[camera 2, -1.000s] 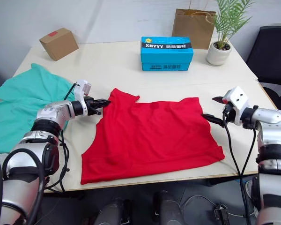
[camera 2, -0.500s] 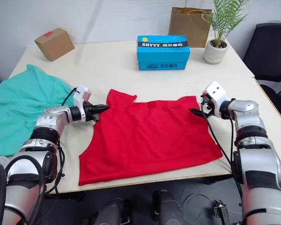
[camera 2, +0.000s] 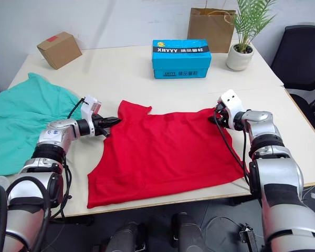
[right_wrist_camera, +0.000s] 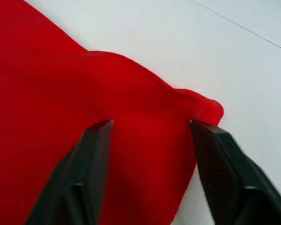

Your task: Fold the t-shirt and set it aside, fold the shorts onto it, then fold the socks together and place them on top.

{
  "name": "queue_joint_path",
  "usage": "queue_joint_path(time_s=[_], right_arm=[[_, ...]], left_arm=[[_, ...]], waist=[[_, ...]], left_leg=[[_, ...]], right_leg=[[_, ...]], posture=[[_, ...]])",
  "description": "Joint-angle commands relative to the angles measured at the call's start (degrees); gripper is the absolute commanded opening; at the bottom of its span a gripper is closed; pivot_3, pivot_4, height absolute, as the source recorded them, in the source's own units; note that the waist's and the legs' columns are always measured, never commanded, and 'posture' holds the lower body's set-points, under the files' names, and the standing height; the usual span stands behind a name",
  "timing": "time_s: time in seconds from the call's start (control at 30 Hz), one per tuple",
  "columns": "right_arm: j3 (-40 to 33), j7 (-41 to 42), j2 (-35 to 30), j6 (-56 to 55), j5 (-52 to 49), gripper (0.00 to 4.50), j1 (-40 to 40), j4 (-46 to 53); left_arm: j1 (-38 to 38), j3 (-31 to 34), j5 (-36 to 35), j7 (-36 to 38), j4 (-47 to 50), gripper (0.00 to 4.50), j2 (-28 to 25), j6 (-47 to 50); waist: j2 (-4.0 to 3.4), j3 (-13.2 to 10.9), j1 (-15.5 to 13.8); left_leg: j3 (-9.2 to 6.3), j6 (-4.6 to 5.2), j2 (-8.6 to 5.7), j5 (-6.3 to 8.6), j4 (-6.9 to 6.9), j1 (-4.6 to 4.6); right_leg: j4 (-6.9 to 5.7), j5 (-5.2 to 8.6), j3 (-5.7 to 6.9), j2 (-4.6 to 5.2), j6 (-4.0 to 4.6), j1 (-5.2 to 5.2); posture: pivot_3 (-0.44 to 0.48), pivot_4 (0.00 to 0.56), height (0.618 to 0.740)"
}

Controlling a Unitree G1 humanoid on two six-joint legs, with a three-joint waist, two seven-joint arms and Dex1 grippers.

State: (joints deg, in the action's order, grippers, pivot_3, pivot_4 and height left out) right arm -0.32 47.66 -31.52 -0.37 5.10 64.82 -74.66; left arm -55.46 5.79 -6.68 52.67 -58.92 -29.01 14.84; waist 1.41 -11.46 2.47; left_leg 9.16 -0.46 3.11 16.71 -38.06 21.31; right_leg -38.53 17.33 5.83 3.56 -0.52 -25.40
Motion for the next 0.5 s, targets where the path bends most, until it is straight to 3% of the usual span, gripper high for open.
queue_joint_path(time_s=[0.03,0.13,0.37,0.5], right_arm=[[-1.6,-1.6,-0.6,0.1,-0.8,1.06,1.1,0.0],[-2.4,-1.4,-1.0,-0.6,-1.4,0.03,1.0,0.2],[-4.3,3.9,-2.4,-3.6,-3.0,0.03,0.8,1.3],[-1.8,6.9,-3.0,-1.1,-1.1,0.91,1.5,1.5]], left_arm=[[-0.6,0.5,-0.6,0.5,2.1,0.00,-1.4,-0.4],[-0.5,0.5,-0.6,0.7,2.5,0.00,-1.6,-0.6],[0.3,0.7,-1.0,1.5,3.8,0.00,-1.8,-1.4],[0.7,0.7,-1.1,1.8,4.7,0.00,-1.9,-1.1]], waist=[[0.00,0.0,0.1],[0.00,0.0,0.3],[0.00,0.0,0.7],[0.00,0.0,0.8]], left_leg=[[0.00,0.00,0.00,0.00,0.00,0.00],[0.00,0.00,0.00,0.00,0.00,0.00],[0.00,-0.01,0.00,0.00,0.03,0.00],[0.02,-0.03,0.02,-0.01,0.04,-0.02]], right_leg=[[0.00,0.00,0.00,0.00,0.00,0.00],[0.00,0.00,0.00,0.00,0.00,0.00],[0.01,0.00,0.01,-0.01,0.00,-0.01],[0.00,0.00,0.00,-0.02,0.00,-0.01]], posture=[[0.000,0.150,0.740],[0.000,0.150,0.740],[0.000,0.150,0.740],[0.000,0.150,0.740]])
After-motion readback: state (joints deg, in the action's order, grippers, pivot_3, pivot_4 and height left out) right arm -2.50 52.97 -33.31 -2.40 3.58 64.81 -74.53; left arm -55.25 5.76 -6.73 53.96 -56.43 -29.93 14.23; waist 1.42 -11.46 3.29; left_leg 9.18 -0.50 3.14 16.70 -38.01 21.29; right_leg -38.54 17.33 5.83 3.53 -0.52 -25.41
